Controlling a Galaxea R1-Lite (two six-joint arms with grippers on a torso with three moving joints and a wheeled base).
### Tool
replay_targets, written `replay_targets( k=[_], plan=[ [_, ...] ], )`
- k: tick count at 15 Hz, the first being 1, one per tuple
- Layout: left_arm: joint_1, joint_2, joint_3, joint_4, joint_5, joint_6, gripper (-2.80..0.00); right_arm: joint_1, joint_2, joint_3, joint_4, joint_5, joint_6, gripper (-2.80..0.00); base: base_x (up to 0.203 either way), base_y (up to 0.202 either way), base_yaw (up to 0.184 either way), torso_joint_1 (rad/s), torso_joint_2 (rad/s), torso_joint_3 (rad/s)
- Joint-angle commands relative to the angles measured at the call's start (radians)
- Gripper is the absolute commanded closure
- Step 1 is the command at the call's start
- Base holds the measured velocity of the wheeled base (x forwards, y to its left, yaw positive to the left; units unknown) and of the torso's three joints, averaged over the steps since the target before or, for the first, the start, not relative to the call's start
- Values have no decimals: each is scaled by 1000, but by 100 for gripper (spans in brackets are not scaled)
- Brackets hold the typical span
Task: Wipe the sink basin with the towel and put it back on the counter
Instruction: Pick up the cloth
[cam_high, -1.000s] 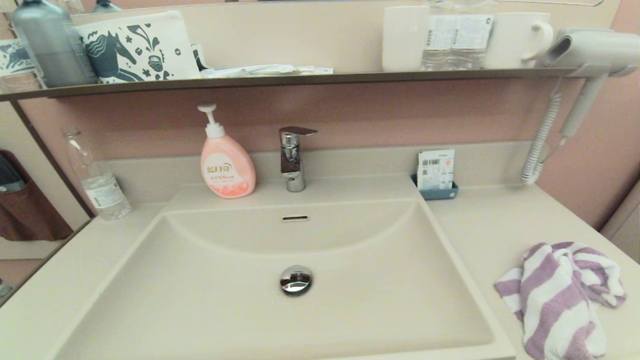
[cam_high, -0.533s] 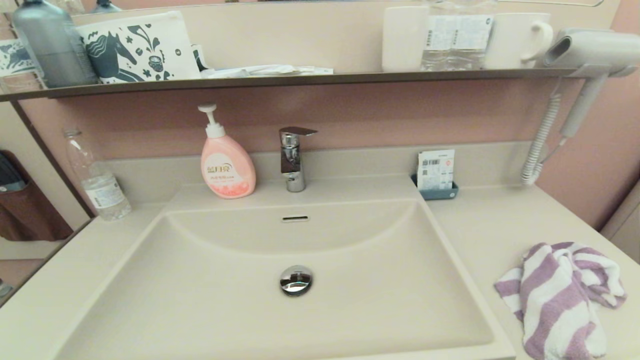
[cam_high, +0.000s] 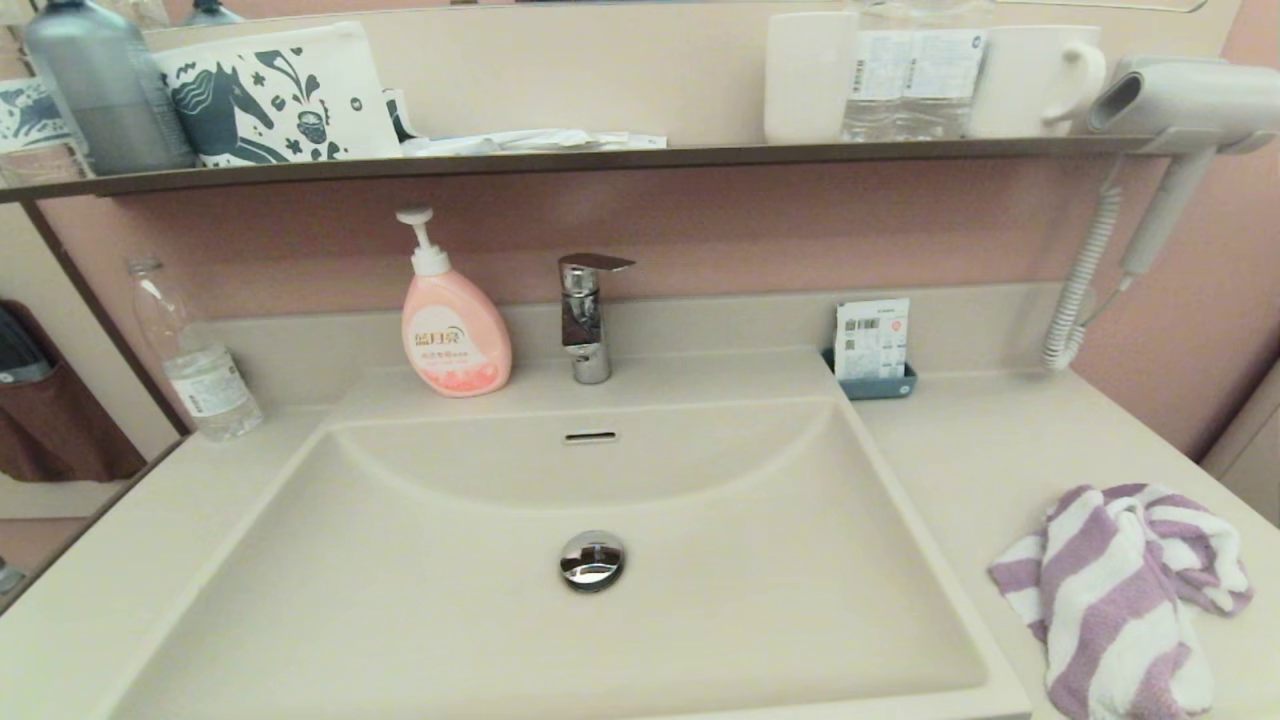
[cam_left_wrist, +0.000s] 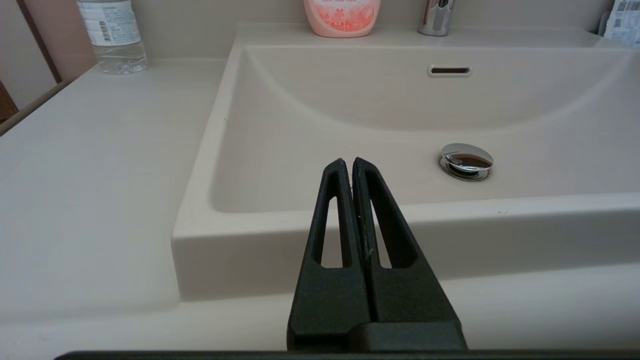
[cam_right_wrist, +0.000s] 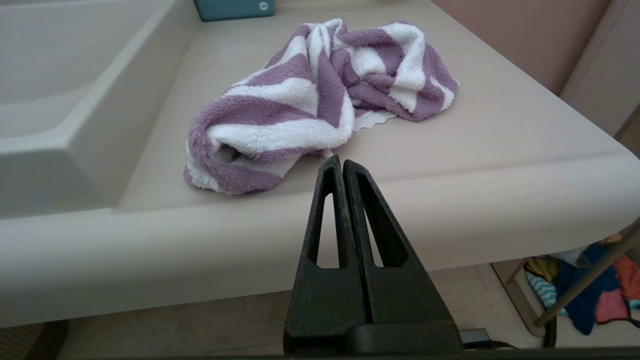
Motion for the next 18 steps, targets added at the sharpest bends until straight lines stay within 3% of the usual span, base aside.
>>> replay_targets(
  k=[1, 7, 11, 18],
  plan=[
    [0, 2, 0, -1, 0, 0, 0, 0, 2, -29, 4, -5, -1, 0, 0, 0, 0, 0, 0, 0],
    [0, 2, 0, -1, 0, 0, 0, 0, 297, -313, 82, -31, 3, 0, 0, 0, 0, 0, 0, 0],
    [0, 2, 0, -1, 0, 0, 0, -7, 672, -503, 139, -94, 60, 0, 0, 0, 0, 0, 0, 0],
    [0, 2, 0, -1, 0, 0, 0, -18, 1238, -1103, 686, -150, 87, 0, 0, 0, 0, 0, 0, 0]
  ],
)
